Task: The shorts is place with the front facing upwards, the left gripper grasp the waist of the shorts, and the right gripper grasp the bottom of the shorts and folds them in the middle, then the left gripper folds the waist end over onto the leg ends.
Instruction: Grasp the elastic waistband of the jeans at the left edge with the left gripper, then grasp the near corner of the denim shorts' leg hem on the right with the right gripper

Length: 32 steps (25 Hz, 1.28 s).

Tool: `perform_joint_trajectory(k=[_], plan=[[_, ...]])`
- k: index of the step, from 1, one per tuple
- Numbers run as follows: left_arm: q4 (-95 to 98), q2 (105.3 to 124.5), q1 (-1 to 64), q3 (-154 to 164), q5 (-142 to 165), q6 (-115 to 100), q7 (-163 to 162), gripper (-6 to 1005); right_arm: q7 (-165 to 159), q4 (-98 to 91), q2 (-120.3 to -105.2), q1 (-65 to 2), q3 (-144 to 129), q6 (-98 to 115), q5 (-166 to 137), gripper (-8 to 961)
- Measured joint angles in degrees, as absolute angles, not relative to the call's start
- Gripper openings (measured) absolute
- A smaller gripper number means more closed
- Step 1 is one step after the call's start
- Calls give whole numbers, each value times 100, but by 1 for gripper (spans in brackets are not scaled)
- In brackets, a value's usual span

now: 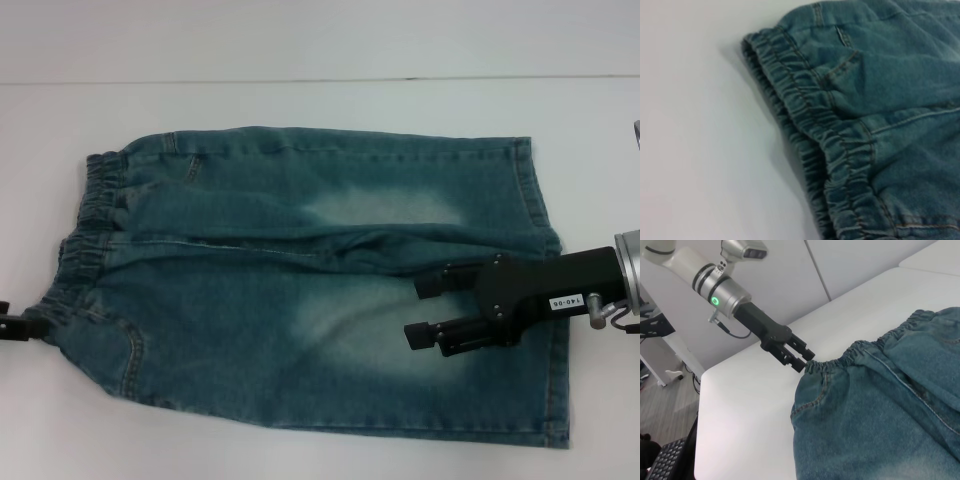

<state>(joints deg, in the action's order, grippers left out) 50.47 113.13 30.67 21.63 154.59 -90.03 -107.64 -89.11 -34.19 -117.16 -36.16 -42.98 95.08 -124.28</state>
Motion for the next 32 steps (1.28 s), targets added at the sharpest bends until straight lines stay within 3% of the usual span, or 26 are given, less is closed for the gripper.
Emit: perform_joint_trajectory(k=[20,30,32], plan=[[4717,11320,3205,2316,15507,-8948,-10750,741,-8842,-3381,-11715,-3660,-4298,9464,-12427,866],[4717,11310,3243,2374,15507,-9011,-10714,332,-8853,-3322,-11710,-3705,-4298,9447,-12428,865],[4713,11317,3247,2422,15520,-9019,-10712,199,-8853,-3322,-11709,-3709,-4298,9447,-12428,864]])
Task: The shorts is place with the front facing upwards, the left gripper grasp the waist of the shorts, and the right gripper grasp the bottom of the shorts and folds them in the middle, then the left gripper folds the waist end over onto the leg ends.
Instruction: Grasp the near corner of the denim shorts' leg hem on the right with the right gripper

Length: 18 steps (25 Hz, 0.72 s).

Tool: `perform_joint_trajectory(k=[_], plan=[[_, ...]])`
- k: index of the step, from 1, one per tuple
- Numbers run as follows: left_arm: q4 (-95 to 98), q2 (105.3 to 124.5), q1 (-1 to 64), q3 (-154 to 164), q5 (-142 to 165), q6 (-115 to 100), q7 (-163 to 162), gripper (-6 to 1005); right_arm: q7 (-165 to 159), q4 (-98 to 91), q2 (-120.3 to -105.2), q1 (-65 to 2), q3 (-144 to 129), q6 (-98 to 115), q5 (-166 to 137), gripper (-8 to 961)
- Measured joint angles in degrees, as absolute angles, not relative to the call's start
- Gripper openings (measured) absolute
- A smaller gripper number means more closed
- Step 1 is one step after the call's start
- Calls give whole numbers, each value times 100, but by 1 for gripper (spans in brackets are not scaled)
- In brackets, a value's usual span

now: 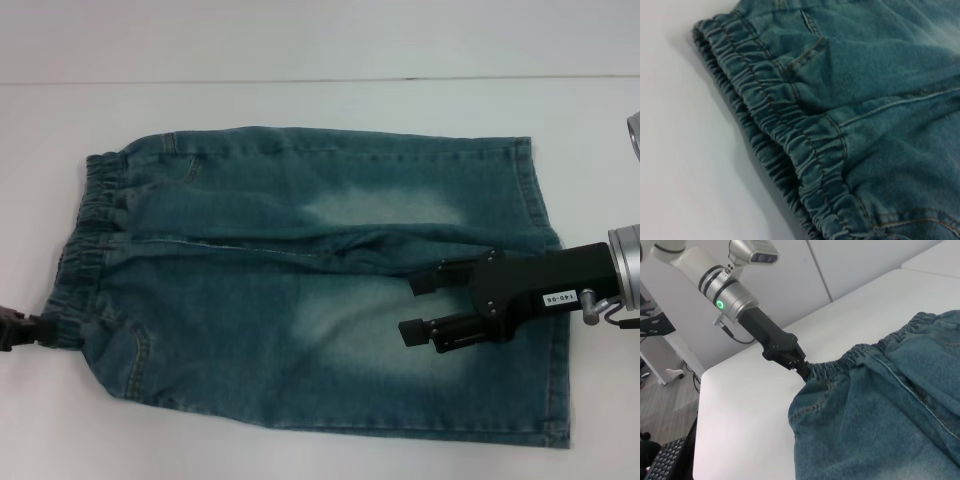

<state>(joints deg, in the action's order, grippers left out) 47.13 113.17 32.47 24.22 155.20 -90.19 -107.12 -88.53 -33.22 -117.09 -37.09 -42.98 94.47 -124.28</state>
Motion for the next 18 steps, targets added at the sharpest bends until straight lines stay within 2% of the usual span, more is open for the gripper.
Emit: perform_joint_trajectory(k=[1,7,12,14,18], plan=[[4711,11318,3248,2451,15525,-9031,-10712,132,-8853,-3322,-11709,-3712,-4298,9447,-12428,864],[4734,11323,3258,2512,15503,-9180,-10718,28,-8855,-3322,-11699,-3724,-4298,9452,-12428,863],[4767,11305,3314,2456,15429,-9410,-10748,29,-9105,-3361,-11607,-3758,-4298,9582,-12419,862],[4769,11296,3349,2454,15393,-9500,-10766,30,-9398,-3406,-11504,-3806,-4299,9742,-12426,862],[4776,11293,3433,2454,15384,-9550,-10791,31,-10143,-3606,-11150,-3896,-4311,10246,-12440,861]])
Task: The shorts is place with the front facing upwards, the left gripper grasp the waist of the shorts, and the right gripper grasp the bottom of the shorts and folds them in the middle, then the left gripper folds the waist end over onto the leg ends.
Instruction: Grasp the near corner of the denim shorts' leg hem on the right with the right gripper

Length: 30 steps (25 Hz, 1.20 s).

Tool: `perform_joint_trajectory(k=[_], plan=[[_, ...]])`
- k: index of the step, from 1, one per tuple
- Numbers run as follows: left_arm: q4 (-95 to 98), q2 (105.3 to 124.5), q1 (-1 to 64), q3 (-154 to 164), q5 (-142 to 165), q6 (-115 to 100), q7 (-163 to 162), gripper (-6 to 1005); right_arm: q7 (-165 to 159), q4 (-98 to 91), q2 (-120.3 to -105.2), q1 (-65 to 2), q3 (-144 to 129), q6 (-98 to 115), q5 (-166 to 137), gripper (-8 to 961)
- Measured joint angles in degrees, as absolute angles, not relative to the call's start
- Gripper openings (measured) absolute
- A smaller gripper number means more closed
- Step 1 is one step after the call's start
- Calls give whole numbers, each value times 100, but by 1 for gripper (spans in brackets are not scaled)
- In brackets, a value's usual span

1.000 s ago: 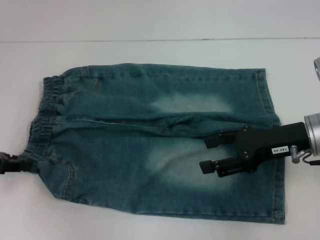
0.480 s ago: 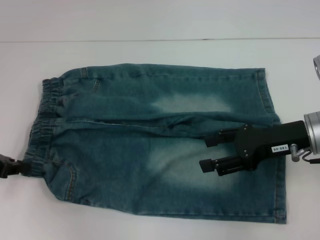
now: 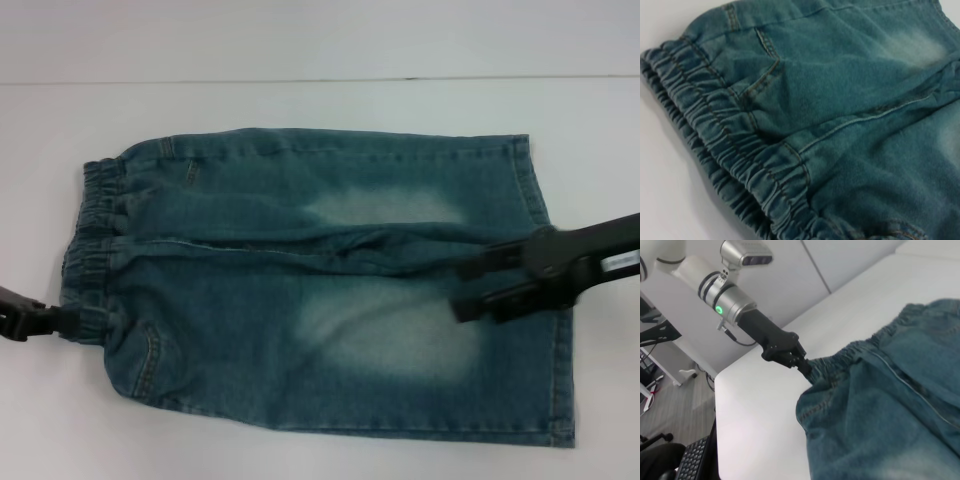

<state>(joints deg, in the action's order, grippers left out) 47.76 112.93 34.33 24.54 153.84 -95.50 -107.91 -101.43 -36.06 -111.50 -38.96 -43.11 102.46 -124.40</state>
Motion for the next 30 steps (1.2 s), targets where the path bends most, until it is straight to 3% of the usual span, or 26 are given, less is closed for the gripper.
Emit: perform_joint_trajectory(k=[2,5,13,30], plan=[[4774,11293,3459,2462,15383,-9552,-10791,31,-10476,-3859,-10987,-3891,-4306,10558,-12486,861],[4772,11295,3498,2474,15381,-9555,-10793,32,-10829,-4447,-10895,-3840,-4250,11001,-12796,861],[4764,11308,3543,2493,15384,-9555,-10801,34,-11017,-4907,-10893,-3849,-4241,11348,-14309,859],[4737,11328,3602,2573,15422,-9563,-10846,39,-11216,-4487,-11050,-4018,-5105,11125,-15157,856]])
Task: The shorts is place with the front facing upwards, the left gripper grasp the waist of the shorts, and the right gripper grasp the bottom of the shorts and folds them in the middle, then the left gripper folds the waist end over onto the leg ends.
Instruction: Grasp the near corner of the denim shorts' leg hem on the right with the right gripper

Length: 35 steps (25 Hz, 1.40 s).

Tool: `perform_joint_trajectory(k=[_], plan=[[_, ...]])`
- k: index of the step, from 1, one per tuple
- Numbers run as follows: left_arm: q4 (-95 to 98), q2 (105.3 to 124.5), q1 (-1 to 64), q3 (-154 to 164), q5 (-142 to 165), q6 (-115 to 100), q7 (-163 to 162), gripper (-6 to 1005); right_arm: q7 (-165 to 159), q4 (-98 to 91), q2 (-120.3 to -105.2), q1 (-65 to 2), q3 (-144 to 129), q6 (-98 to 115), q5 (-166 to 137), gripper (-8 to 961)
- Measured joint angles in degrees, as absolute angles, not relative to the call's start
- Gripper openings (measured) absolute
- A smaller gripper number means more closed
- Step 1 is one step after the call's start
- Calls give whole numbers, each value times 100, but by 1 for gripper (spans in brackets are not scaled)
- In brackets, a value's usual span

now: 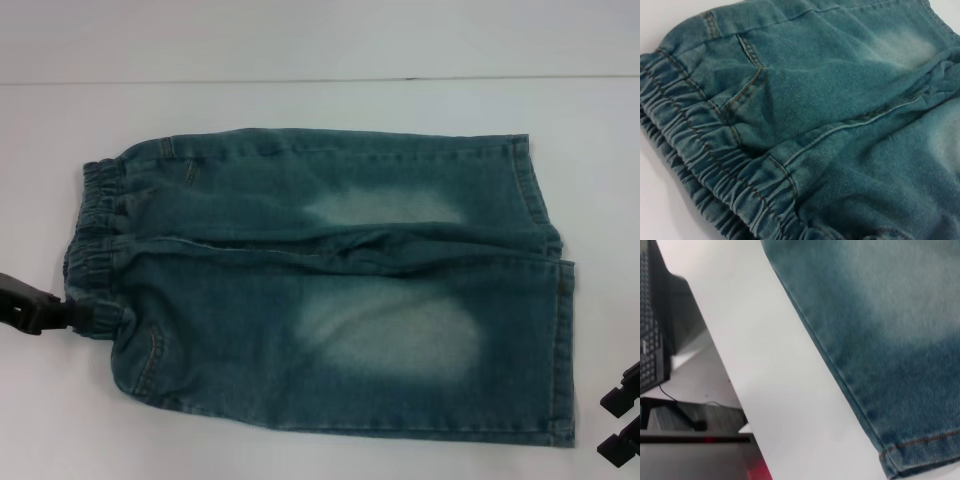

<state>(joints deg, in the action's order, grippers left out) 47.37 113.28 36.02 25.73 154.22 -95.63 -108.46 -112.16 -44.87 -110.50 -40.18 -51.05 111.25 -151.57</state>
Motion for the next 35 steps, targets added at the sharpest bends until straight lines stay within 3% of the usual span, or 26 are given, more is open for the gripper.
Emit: perform_joint_trajectory(k=[14,35], plan=[[4779,11302,3675,2575,15411,-9763,-10923,42,-11269,-4166,-11375,-4269,-5246,10722,-15702,854],[4781,11313,3683,2575,15418,-9782,-10934,48,-11209,-4033,-11409,-4281,-5031,10528,-15476,851]])
